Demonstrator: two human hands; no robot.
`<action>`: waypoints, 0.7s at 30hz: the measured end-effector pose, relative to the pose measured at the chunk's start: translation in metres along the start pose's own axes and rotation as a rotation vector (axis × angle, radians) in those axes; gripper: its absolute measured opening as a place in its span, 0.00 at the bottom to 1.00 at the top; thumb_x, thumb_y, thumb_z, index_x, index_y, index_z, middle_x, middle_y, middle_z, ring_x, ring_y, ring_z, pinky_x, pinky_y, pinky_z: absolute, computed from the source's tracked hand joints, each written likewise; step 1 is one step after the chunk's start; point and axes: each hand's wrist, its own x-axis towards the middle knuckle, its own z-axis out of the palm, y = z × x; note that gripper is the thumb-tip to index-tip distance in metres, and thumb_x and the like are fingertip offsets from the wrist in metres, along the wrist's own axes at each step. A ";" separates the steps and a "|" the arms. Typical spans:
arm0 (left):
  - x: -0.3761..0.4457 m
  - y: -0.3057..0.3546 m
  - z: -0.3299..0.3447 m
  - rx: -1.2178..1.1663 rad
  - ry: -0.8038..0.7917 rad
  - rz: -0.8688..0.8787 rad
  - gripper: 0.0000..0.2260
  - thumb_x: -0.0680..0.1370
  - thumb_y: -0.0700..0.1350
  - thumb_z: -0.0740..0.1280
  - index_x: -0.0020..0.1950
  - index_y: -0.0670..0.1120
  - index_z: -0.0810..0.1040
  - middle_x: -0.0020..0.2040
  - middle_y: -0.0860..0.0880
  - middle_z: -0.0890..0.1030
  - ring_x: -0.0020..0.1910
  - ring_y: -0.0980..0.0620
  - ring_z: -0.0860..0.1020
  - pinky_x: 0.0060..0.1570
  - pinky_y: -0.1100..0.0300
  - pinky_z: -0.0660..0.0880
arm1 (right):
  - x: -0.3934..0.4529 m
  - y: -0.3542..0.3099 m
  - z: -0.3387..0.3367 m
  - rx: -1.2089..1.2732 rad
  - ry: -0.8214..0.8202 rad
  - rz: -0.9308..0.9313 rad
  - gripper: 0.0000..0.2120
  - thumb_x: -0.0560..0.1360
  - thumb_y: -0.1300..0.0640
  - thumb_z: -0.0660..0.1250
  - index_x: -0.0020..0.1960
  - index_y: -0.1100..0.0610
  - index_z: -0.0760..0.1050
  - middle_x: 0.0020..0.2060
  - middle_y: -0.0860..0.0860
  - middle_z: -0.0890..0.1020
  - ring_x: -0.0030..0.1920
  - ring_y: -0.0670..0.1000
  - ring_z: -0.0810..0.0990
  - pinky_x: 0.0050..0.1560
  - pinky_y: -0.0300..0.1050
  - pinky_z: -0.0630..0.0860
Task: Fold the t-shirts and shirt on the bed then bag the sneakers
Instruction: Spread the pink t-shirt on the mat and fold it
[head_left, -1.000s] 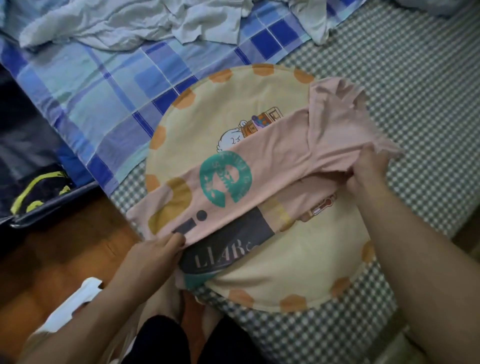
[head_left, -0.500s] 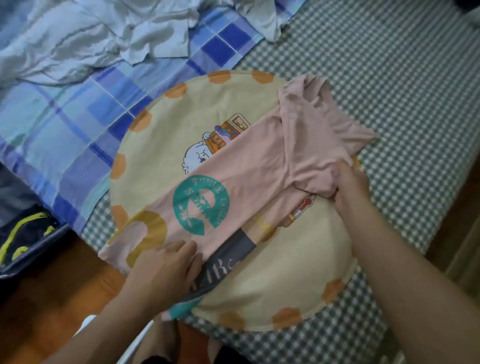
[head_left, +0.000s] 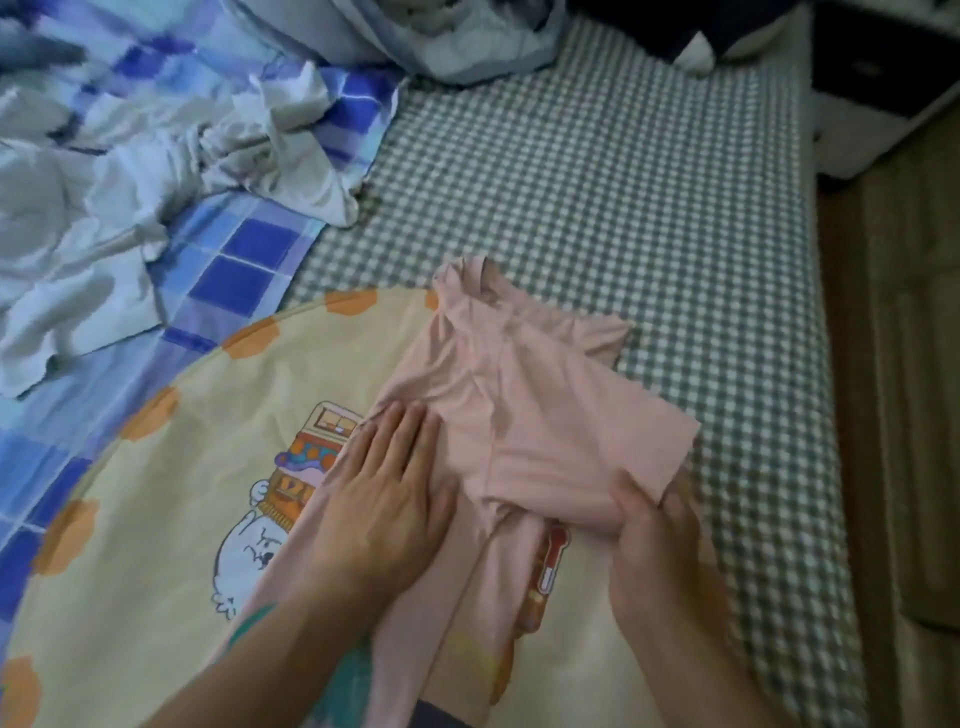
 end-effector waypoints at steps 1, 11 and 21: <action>0.016 -0.002 0.000 0.006 -0.005 0.034 0.29 0.84 0.58 0.52 0.81 0.43 0.61 0.81 0.43 0.61 0.81 0.44 0.55 0.80 0.46 0.52 | -0.006 0.010 -0.006 -0.013 0.012 0.006 0.15 0.78 0.67 0.67 0.50 0.48 0.84 0.50 0.43 0.87 0.54 0.47 0.84 0.52 0.45 0.78; 0.206 -0.023 -0.046 0.026 -0.130 0.182 0.24 0.85 0.55 0.51 0.81 0.57 0.55 0.81 0.47 0.57 0.78 0.41 0.58 0.75 0.43 0.59 | 0.001 0.018 0.002 -0.154 -0.051 0.057 0.17 0.77 0.71 0.65 0.57 0.52 0.80 0.47 0.42 0.86 0.47 0.38 0.84 0.40 0.33 0.78; 0.278 -0.025 -0.067 -0.058 -0.132 0.250 0.11 0.80 0.47 0.64 0.60 0.54 0.82 0.69 0.49 0.73 0.68 0.43 0.68 0.68 0.47 0.67 | 0.015 0.040 -0.004 -0.028 -0.060 0.138 0.23 0.74 0.76 0.64 0.66 0.60 0.77 0.56 0.55 0.85 0.53 0.54 0.85 0.41 0.39 0.81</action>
